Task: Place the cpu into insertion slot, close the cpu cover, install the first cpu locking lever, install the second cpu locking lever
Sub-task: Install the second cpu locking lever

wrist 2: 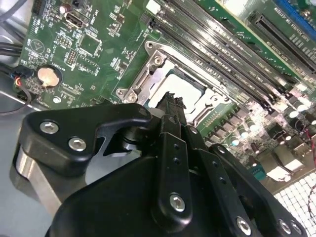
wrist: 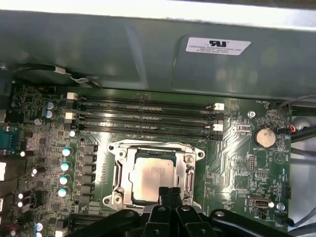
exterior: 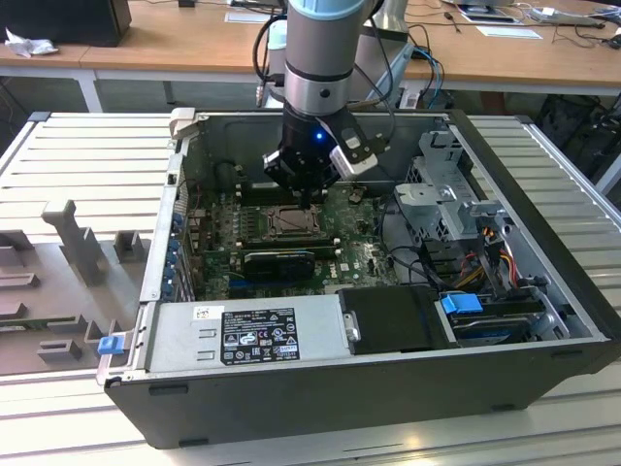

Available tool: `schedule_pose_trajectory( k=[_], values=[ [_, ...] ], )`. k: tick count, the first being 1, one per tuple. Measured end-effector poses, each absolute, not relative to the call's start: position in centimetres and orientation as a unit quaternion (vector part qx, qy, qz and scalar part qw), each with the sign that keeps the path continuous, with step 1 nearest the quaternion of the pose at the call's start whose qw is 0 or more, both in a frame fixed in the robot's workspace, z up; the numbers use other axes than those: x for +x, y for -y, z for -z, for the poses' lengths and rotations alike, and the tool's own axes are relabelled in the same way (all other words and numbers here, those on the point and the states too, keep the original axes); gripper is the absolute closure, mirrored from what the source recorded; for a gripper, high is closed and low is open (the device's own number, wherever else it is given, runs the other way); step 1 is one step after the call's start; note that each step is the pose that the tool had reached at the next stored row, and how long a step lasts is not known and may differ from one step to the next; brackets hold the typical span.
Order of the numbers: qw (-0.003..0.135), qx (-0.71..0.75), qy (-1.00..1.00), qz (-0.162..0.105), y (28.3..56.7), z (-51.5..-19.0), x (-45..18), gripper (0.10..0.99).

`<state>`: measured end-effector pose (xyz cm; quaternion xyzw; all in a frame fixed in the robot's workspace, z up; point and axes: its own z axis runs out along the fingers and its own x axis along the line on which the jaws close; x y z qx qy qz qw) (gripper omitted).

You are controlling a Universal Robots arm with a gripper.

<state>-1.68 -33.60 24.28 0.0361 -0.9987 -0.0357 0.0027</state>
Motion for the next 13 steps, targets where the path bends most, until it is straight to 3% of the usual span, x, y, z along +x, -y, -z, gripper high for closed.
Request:
schedule_pose_trajectory(
  k=[13],
  values=[
    [0.003, 0.036, 0.999, 0.037, 36.9, -23.7, -3.6, 0.980]
  ],
)
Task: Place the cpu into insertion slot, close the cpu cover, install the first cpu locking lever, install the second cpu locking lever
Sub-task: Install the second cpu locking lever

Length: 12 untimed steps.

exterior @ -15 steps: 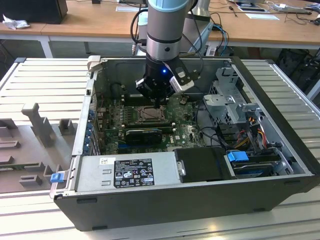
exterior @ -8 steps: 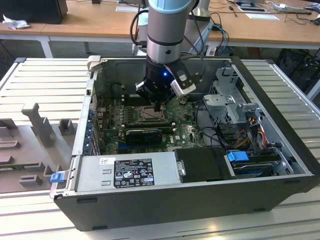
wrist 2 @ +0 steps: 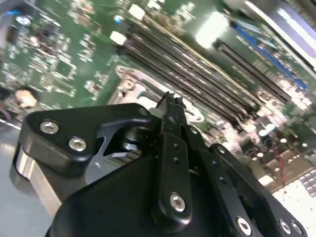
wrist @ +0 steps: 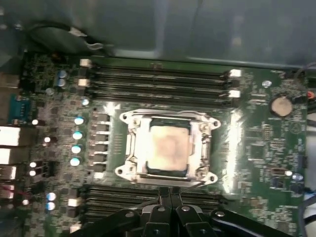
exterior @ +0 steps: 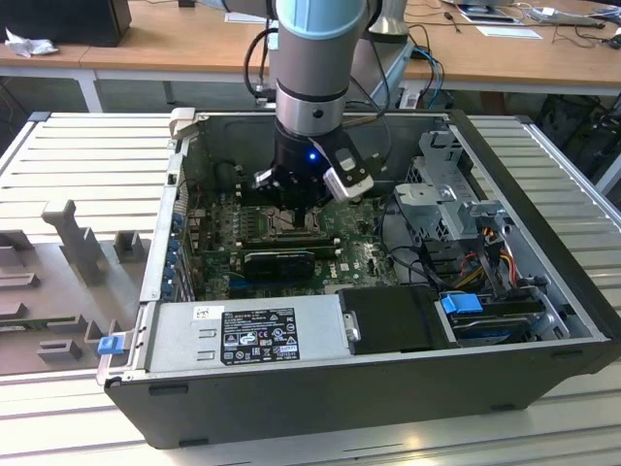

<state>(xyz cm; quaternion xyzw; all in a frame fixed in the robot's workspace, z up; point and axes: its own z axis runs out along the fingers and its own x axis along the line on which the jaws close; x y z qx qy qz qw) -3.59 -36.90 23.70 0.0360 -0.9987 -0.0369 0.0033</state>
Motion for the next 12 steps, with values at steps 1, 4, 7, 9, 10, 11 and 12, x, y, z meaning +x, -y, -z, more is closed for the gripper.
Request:
schedule_pose_trajectory(
  k=[1, 4, 7, 9, 10, 11, 12],
  values=[
    [0.003, 0.036, 0.999, 0.037, 37.0, -23.7, -4.1, 0.980],
    [0.003, 0.036, 0.999, 0.039, 37.2, -23.3, -5.0, 0.980],
    [0.003, 0.036, 0.999, 0.039, 37.2, -22.7, -5.0, 0.980],
    [0.003, 0.036, 0.999, 0.039, 37.2, -22.3, -5.0, 0.980],
    [0.003, 0.036, 0.999, 0.040, 37.2, -21.7, -5.1, 0.980],
    [0.003, 0.036, 0.998, 0.056, 37.9, -21.5, -5.6, 0.980],
    [0.002, 0.036, 0.997, 0.069, 38.2, -21.4, -5.9, 0.980]
  ],
)
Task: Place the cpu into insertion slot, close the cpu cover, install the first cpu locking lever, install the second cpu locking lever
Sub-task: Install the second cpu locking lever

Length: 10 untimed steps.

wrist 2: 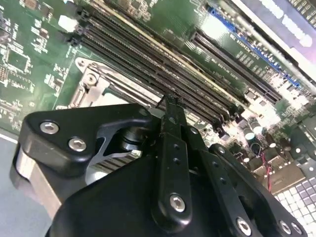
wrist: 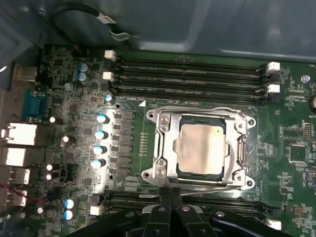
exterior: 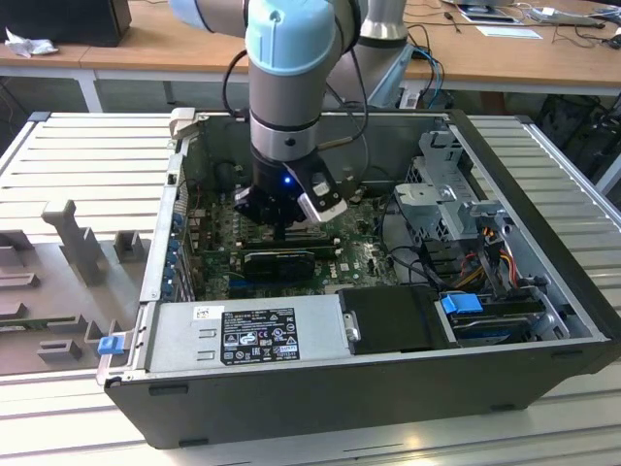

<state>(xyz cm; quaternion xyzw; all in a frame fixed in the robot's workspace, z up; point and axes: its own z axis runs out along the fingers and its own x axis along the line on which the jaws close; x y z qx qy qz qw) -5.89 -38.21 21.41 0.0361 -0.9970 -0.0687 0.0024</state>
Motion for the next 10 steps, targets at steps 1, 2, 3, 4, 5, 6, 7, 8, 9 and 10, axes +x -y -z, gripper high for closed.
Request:
schedule_pose_trajectory(
  k=[1, 2, 3, 4, 5, 6, 7, 8, 9, 10],
  values=[
    [0.002, 0.036, 0.996, 0.078, 38.4, -21.4, -6.2, 0.980],
    [0.002, 0.037, 0.995, 0.088, 38.6, -21.3, -6.7, 0.980],
    [0.001, 0.037, 0.995, 0.096, 38.7, -21.2, -7.1, 0.980],
    [0.001, 0.037, 0.994, 0.101, 38.9, -21.1, -7.3, 0.980],
    [0.001, 0.037, 0.994, 0.104, 38.9, -20.8, -7.4, 0.980],
    [0.001, 0.037, 0.994, 0.106, 39.0, -20.8, -7.4, 0.980],
    [0.001, 0.037, 0.993, 0.109, 39.0, -20.7, -7.4, 0.980],
    [0.001, 0.037, 0.993, 0.111, 39.0, -20.6, -7.4, 0.980],
    [0.001, 0.037, 0.993, 0.113, 38.9, -20.5, -7.4, 0.980],
    [0.001, 0.037, 0.993, 0.114, 38.9, -20.3, -7.4, 0.980]
  ],
)
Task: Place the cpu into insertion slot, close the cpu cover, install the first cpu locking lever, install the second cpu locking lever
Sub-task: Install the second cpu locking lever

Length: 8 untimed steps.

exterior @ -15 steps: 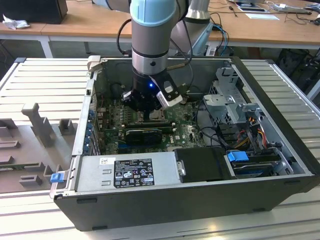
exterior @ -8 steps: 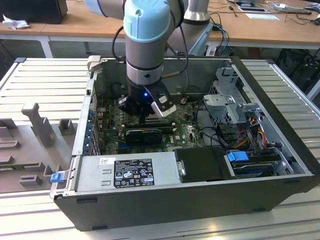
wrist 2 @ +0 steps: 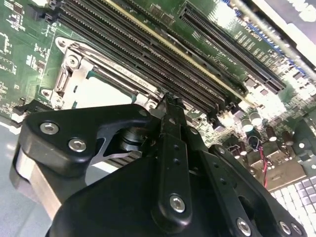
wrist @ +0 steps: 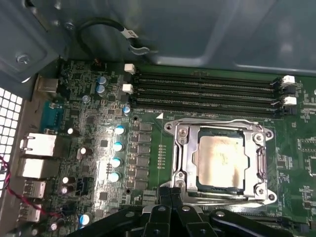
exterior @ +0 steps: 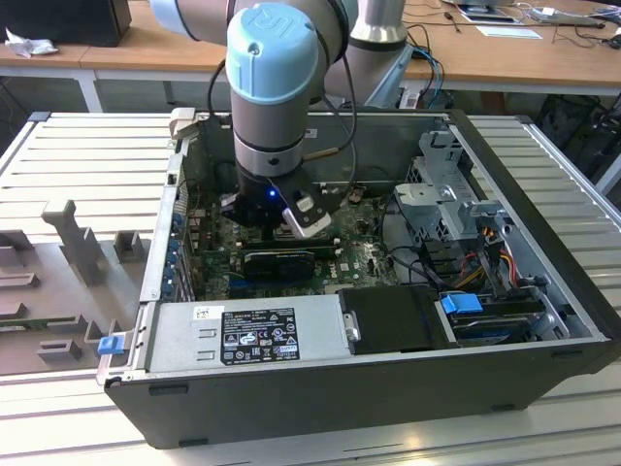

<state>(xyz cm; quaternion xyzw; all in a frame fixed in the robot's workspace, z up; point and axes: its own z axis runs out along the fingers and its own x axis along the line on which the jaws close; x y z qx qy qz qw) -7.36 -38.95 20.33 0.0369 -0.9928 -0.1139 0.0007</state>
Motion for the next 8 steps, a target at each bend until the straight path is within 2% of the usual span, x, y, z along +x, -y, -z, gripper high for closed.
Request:
schedule_pose_trajectory(
  k=[8],
  values=[
    [0.000, 0.037, 0.991, 0.127, 38.96, -19.83, -7.41, 0.980]
  ],
)
